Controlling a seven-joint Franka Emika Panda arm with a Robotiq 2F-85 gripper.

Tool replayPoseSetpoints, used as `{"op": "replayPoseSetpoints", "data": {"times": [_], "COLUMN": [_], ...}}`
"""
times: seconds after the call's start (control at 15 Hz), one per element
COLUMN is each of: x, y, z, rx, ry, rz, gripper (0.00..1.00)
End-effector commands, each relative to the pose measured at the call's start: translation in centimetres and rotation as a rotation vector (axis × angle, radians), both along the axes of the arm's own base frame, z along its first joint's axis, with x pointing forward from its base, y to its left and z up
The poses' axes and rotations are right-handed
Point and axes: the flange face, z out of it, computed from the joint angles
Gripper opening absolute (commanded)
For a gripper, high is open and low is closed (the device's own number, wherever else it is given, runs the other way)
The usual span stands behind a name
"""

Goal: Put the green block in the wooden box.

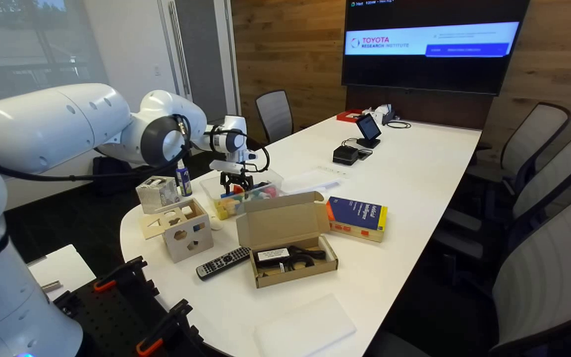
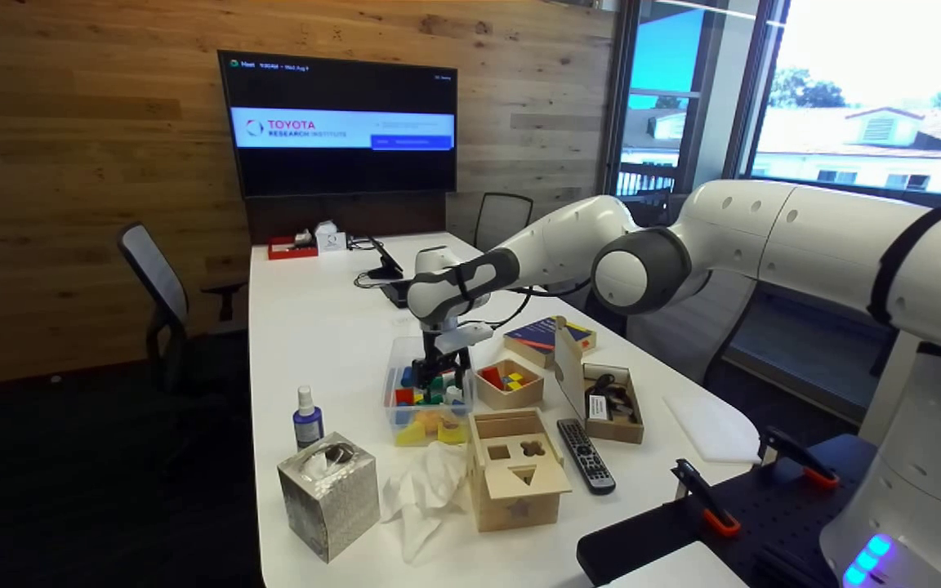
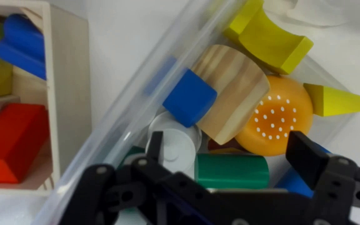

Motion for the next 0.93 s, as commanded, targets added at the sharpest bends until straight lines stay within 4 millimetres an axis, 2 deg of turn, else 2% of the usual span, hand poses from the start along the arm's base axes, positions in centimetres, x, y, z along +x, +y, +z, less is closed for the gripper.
{"op": "replayPoseSetpoints", "data": {"times": [0.0, 0.27, 0.87], "x": [-0.9, -0.8, -2.0], "y": [-0.2, -0.6, -3.5], "z": [-1.5, -2.0, -3.1], "rx": [-0.009, -0.034, -0.134], "ry": [0.036, 0.019, 0.159], "rz": [-0.011, -0.029, -0.074], "gripper": [1.00, 1.00, 1.00]}}
